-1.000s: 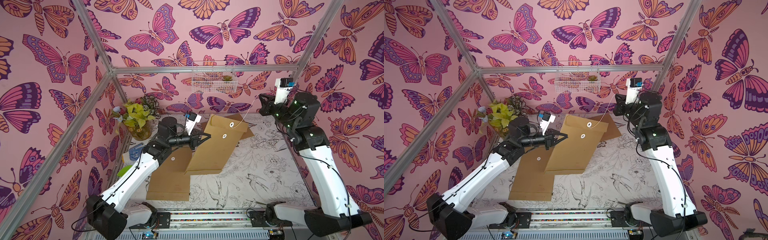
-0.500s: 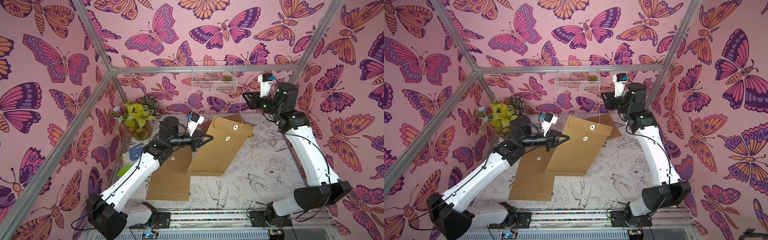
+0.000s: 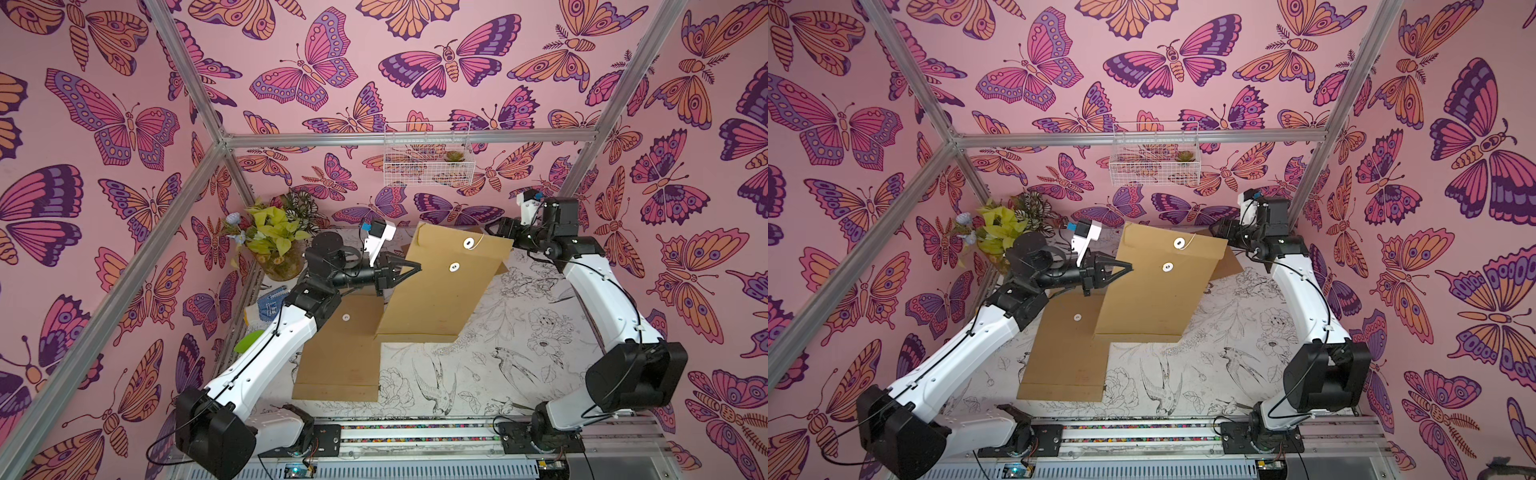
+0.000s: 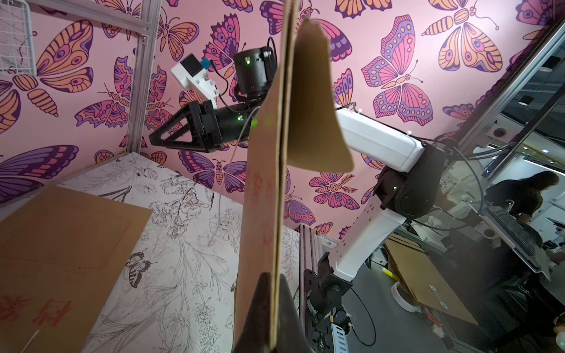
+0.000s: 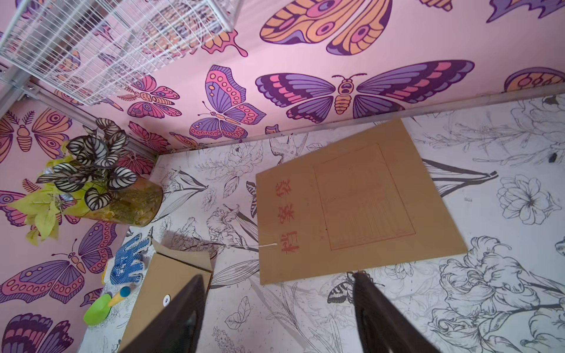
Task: Open the file bag
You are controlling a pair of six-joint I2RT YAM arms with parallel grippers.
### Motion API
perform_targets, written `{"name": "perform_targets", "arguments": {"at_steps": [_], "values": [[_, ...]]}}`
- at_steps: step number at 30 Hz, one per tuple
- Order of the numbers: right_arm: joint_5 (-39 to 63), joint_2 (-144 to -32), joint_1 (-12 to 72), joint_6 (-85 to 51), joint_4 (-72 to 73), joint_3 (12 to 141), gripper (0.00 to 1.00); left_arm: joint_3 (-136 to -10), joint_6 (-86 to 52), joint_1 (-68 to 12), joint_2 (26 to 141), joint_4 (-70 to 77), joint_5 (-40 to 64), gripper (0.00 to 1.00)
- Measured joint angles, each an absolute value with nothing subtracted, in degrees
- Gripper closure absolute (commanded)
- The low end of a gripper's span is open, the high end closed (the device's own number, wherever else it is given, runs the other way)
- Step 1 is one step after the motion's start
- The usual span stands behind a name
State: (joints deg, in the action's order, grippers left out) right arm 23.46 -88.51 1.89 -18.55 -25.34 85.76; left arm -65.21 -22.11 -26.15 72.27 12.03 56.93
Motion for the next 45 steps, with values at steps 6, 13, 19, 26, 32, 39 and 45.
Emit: {"name": "perform_targets", "arguments": {"at_steps": [6,13,19,26,32,39,45], "values": [[22.5,-86.0,0.0,-20.0,-23.9,80.8,0.22,-68.1,-21.6,-22.5,72.2,10.7,57.7,1.0],[23.8,-75.2,-3.2,-22.6,-15.5,72.6,0.22,-76.9,-19.3,-19.4,73.3,6.9,58.3,1.0],[33.0,-68.4,-3.2,-23.2,-3.3,72.1,0.21,-84.8,-16.2,-19.3,77.2,1.2,58.3,1.0],[40.8,-64.0,-3.2,-27.1,10.7,68.9,0.16,-91.1,-14.6,-19.3,78.8,-4.0,57.4,1.0],[43.9,-63.9,-1.3,-29.4,17.1,68.0,0.16,-96.4,-12.5,-20.6,78.8,-8.0,56.1,1.0],[45.1,-66.4,0.2,-33.8,24.8,68.0,0.16,-100.2,-8.7,-24.3,78.8,-13.7,53.5,1.0],[45.1,-69.0,2.8,-36.1,29.5,68.0,0.17,-100.3,-7.4,-25.7,78.8,-16.3,52.1,1.0]]}}
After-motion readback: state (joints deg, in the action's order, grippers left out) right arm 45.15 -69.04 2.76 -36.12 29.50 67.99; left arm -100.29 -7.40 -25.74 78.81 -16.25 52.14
